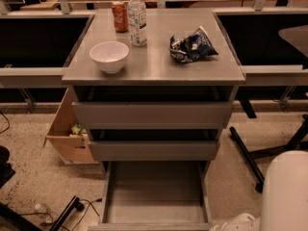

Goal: Close bottom drawer

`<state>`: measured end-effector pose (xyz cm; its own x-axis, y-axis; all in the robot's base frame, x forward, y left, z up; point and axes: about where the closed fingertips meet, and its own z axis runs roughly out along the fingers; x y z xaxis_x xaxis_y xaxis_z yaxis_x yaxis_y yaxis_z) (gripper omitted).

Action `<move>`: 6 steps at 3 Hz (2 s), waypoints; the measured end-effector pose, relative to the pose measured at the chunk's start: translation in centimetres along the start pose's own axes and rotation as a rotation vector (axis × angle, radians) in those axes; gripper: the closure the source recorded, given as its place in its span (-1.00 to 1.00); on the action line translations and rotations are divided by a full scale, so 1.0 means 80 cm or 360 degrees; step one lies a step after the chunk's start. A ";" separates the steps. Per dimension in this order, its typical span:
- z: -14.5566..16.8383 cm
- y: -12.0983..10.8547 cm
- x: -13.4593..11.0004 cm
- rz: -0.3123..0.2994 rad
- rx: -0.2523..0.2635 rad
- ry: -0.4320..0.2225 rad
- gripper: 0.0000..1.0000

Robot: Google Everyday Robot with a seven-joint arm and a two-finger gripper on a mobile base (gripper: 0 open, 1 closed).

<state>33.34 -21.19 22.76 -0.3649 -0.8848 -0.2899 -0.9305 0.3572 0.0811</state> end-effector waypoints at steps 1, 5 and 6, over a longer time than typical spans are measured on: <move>0.023 -0.013 0.008 0.0040 0.0016 0.0003 1.00; 0.100 -0.048 -0.053 -0.0093 0.0183 -0.0341 1.00; 0.100 -0.053 -0.053 -0.0100 0.0210 -0.0357 1.00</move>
Offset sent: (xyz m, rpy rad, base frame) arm 0.0070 -0.0038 -0.0182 -0.0043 -0.0007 -0.0238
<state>39.12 -16.56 16.00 -0.2764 -0.8234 -0.4957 -0.9336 0.3524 -0.0648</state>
